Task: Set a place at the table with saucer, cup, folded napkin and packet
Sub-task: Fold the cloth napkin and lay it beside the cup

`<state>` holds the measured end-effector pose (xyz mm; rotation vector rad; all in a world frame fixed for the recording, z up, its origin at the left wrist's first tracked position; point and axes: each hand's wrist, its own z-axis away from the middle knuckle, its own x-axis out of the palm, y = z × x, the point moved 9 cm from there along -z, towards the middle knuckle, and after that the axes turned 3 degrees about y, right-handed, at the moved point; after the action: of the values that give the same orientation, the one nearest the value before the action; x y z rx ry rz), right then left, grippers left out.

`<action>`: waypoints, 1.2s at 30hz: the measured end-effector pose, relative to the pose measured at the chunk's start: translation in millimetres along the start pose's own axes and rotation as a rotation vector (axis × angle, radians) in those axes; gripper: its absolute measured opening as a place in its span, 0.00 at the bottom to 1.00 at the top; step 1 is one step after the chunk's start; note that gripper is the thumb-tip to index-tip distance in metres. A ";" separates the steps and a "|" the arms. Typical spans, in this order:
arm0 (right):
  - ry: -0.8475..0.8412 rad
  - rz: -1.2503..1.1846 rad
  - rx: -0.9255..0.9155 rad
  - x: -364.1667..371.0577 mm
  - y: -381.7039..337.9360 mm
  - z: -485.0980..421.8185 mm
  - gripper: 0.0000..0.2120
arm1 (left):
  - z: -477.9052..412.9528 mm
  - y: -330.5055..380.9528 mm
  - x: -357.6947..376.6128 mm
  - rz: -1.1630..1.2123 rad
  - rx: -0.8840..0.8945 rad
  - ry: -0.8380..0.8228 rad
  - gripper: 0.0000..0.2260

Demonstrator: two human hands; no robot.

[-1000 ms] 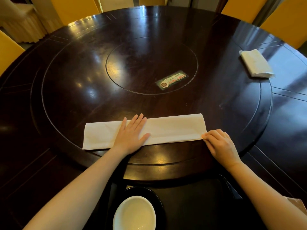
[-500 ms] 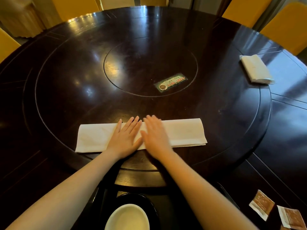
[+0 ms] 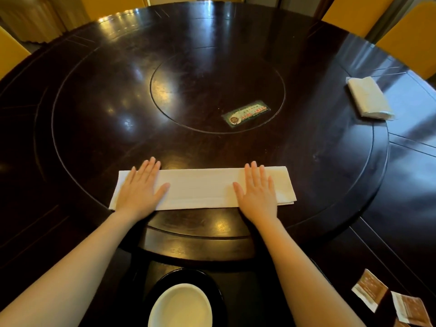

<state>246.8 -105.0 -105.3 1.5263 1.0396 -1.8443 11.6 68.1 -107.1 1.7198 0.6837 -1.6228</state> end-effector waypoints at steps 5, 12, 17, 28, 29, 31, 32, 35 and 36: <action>0.021 -0.020 0.110 -10.4 35.1 -1.5 0.30 | 7.4 -19.0 -1.8 0.000 -0.050 -0.008 0.36; 0.037 0.001 0.101 -11.4 42.3 -0.6 0.32 | 9.3 -24.7 -3.4 -0.007 -0.044 0.000 0.36; -0.008 0.106 0.092 -13.2 53.6 -0.8 0.32 | 9.1 -29.6 -1.2 0.014 -0.046 -0.003 0.34; 0.187 -0.105 -0.059 -44.9 -48.3 -22.9 0.21 | -8.6 44.0 -47.4 0.294 -0.010 0.194 0.22; 0.115 -0.121 -0.147 -29.9 -77.5 -22.8 0.22 | -5.5 69.1 -38.9 0.259 0.042 0.157 0.22; 0.008 -0.089 -0.248 -0.1 -119.7 -18.5 0.23 | 0.5 92.2 -15.3 0.187 0.016 0.104 0.22; -0.005 -0.059 -0.268 9.7 -129.2 -16.6 0.24 | 2.5 92.5 -5.1 0.129 -0.017 0.089 0.23; 0.028 0.022 -0.280 20.1 -127.5 -12.5 0.24 | 2.4 82.0 9.1 0.014 -0.056 0.058 0.25; 0.031 0.022 -0.280 20.8 -123.5 -10.9 0.25 | 1.4 78.7 9.7 0.035 -0.054 0.046 0.26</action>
<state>150.4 -24.5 -98.1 1.3968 1.2328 -1.5868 71.3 15.9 -107.8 1.7257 0.7090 -1.5319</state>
